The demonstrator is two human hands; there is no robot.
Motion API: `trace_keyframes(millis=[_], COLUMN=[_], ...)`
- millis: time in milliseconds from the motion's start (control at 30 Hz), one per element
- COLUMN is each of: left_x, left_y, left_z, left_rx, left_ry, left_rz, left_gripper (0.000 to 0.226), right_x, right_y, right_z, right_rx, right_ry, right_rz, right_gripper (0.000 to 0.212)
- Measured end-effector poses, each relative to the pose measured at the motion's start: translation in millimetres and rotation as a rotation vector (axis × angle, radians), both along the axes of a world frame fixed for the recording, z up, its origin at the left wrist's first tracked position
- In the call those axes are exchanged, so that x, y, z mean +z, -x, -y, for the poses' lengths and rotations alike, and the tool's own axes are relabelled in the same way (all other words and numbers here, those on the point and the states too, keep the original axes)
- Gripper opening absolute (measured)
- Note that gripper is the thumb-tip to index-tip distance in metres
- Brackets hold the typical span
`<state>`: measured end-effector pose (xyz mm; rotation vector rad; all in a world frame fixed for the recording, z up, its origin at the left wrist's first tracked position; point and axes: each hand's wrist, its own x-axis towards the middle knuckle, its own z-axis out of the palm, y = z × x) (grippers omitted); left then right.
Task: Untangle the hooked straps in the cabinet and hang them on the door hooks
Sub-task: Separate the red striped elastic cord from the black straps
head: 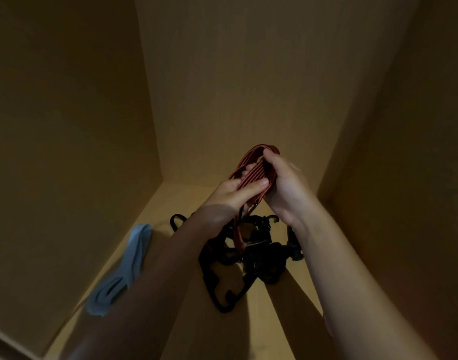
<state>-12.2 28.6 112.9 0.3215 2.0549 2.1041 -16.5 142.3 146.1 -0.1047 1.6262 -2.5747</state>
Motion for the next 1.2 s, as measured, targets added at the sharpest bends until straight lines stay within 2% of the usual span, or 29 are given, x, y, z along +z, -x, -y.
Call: trace_keyframes(millis=[100,167,233,300,367,467,533,600,633,700,800,867,967,1067,1200], left_x=[8.4,12.3,16.0,17.3,15.9,14.9,15.0,14.4,13.5,10.0,0.5,-6.0,-13.6,-26.1,-48.0], left_y=[1.9,3.9,6.5,10.4,14.7,16.5,15.4,16.8,18.7,24.7,28.3,26.9,19.9,8.2,-14.6], left_z=[2.7,5.7,11.5,17.1,17.5,7.7,-1.9,-12.2,-16.6,-20.9,-16.4,-8.3,-0.7,2.5,2.8], left_rx=[0.020,0.052,0.045,-0.011,-0.046,-0.019,0.031,0.144,0.219,0.369,0.427,0.433,0.405,0.318,0.162], left_ry=[0.221,0.249,0.041,-0.342,-0.625,-0.816,-0.856,-0.863,-0.841,-0.665,-0.443,-0.286,0.001,0.066,0.163], left_rz=[0.027,0.070,0.171,0.374,0.529,0.599,0.607,0.575,0.519,0.388,0.289,0.266,0.244,0.277,0.247], left_gripper=[0.030,0.032,0.034,0.031,0.030,0.031,0.033,0.032,0.030,0.023,0.011,0.012,0.021,0.026,0.028], right_x=[-3.3,-11.4,-19.4,-27.7,-39.7,-54.9,-60.8,-63.9,-65.6,-69.7,-76.0,-80.6,-84.7,-86.7,-88.6], right_y=[1.8,2.0,-0.3,-6.0,-13.1,-25.3,-30.1,-34.2,-35.0,-36.2,-38.2,-37.5,-34.1,-29.8,-28.5], right_z=[-2.8,-6.5,-10.9,-12.5,-9.0,3.5,9.3,10.6,10.2,10.9,12.9,11.6,5.6,1.2,-2.4], right_rx=[-0.057,-0.078,-0.063,-0.024,0.031,0.143,0.169,0.186,0.203,0.240,0.231,0.199,0.159,0.138,0.153], right_ry=[-0.101,-0.158,-0.141,-0.114,-0.117,-0.113,-0.125,-0.097,-0.104,-0.161,-0.214,-0.205,-0.137,-0.034,0.062], right_rz=[-0.007,0.029,0.129,0.248,0.308,0.210,0.111,0.117,0.130,0.146,0.156,0.192,0.187,0.182,0.252], right_gripper=[0.028,0.030,0.027,0.024,0.028,0.036,0.034,0.037,0.043,0.048,0.014,0.003,0.010,0.006,0.031])
